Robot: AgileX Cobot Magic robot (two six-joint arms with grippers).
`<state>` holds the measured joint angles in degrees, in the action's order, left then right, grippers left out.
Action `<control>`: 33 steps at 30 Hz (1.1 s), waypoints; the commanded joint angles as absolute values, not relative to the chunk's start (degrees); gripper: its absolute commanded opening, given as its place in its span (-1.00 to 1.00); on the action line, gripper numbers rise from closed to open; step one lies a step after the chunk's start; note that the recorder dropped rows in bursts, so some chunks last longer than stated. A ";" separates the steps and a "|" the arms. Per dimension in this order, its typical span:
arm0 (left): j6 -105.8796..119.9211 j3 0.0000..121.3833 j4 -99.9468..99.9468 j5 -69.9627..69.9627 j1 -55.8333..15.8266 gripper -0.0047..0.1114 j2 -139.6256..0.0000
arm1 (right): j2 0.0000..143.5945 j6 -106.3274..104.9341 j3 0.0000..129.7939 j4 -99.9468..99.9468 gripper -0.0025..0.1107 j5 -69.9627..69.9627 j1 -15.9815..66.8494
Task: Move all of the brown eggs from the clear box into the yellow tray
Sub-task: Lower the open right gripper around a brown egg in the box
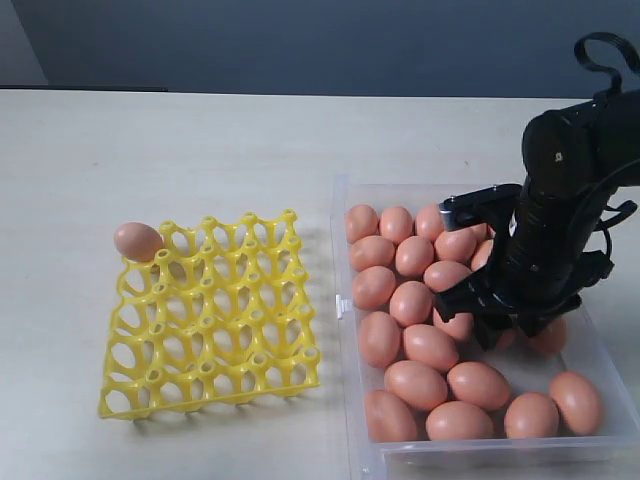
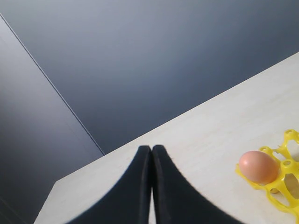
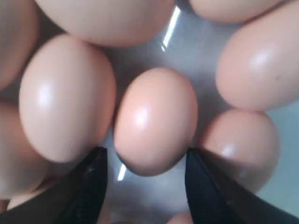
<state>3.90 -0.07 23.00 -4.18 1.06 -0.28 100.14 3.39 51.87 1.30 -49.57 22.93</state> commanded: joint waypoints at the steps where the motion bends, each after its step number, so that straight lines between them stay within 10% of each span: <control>1: 3.65 0.00 23.12 -3.96 0.46 -0.91 0.00 | 102.05 3.43 51.63 2.07 -0.07 -43.77 22.63; 33: 3.65 0.00 23.12 -3.96 0.46 -0.91 0.00 | 101.11 3.65 56.43 3.49 -0.07 -45.87 22.63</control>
